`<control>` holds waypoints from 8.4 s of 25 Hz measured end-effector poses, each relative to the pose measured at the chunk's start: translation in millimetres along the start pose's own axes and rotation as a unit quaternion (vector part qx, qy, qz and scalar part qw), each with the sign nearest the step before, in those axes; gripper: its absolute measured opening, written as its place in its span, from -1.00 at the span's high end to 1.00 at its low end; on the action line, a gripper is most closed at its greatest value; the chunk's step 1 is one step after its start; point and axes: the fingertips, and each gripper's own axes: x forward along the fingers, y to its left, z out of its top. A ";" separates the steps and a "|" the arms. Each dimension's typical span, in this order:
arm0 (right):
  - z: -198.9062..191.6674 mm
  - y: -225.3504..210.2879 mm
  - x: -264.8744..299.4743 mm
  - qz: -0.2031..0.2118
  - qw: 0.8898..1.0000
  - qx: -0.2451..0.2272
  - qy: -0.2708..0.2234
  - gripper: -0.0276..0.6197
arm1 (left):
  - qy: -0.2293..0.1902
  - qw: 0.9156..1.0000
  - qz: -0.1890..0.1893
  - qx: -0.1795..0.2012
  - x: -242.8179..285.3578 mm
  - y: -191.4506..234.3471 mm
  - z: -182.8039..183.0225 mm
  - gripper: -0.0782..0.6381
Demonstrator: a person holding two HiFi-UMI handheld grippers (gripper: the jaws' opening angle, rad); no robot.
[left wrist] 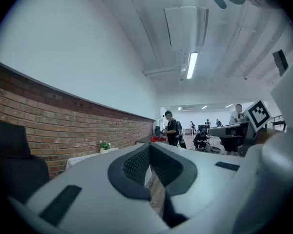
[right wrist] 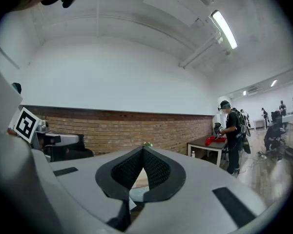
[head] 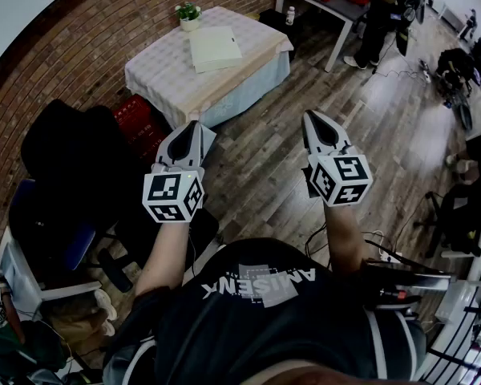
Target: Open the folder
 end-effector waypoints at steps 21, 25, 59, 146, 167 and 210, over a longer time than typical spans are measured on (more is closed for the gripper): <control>2.0 40.2 4.6 -0.009 1.000 0.016 -0.005 0.79 | -0.033 0.998 -0.048 -0.031 -19.5 26.7 8.9 0.75; 1.9 56.7 5.6 -0.010 1.000 0.011 -0.006 0.79 | -0.028 0.997 -0.061 -0.049 -25.2 37.7 5.2 0.75; -8.8 -84.9 147.2 0.053 0.998 0.033 0.000 0.79 | -0.047 0.993 -0.085 -0.074 142.2 24.0 1.5 0.75; -35.8 -166.9 714.8 0.135 0.988 0.006 0.076 0.79 | 0.064 0.997 0.036 0.016 514.4 355.0 -98.6 0.52; -124.7 -249.0 878.8 0.224 0.962 0.009 0.157 0.78 | 0.156 0.981 0.100 0.052 600.1 355.8 -160.6 0.70; -337.2 -233.2 974.1 0.245 0.909 0.046 0.335 0.52 | 0.366 0.915 0.008 0.168 580.2 320.5 -338.9 0.20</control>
